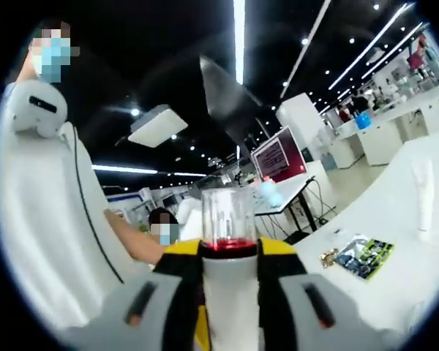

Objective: Arrange the skincare products in the storage area until every visible bottle or jar stands upright without overlapping.

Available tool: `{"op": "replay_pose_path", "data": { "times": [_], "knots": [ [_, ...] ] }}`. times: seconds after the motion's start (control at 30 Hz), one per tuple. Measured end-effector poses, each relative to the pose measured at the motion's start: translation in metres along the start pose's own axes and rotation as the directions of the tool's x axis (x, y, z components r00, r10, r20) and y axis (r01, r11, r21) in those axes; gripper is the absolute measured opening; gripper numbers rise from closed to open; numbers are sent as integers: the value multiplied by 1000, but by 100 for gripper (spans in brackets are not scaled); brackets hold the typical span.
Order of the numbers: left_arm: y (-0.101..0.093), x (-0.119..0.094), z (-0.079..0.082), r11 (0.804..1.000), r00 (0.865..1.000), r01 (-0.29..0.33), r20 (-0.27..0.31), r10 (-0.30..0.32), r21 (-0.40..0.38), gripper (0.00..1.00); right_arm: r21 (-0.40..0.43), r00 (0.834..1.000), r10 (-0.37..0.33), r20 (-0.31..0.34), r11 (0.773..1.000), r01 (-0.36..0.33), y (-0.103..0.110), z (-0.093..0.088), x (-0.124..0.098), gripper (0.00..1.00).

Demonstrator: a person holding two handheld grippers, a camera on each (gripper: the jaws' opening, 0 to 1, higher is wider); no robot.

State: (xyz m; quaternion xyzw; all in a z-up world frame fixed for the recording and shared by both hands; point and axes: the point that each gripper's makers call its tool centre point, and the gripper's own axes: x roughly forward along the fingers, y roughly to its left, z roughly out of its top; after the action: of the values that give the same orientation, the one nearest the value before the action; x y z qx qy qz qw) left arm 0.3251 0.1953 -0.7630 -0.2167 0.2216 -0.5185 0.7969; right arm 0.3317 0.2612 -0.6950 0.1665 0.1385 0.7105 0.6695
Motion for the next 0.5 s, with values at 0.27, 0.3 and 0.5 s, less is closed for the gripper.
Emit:
{"op": "replay_pose_path", "data": {
  "times": [0.27,0.3,0.5],
  "knots": [
    [-3,0,33,1000,992,27,120,-26,-9,36,110,996,-8,90,994,-2,-12,10,-6,27],
    [-3,0,33,1000,992,29,119,-28,-7,35,111,996,-7,93,994,-4,-11,11,-6,27],
    [-6,0,29,1000,996,30,89,-30,5,34,131,996,-2,93,991,-10,-9,10,-4,28]
  ]
}}
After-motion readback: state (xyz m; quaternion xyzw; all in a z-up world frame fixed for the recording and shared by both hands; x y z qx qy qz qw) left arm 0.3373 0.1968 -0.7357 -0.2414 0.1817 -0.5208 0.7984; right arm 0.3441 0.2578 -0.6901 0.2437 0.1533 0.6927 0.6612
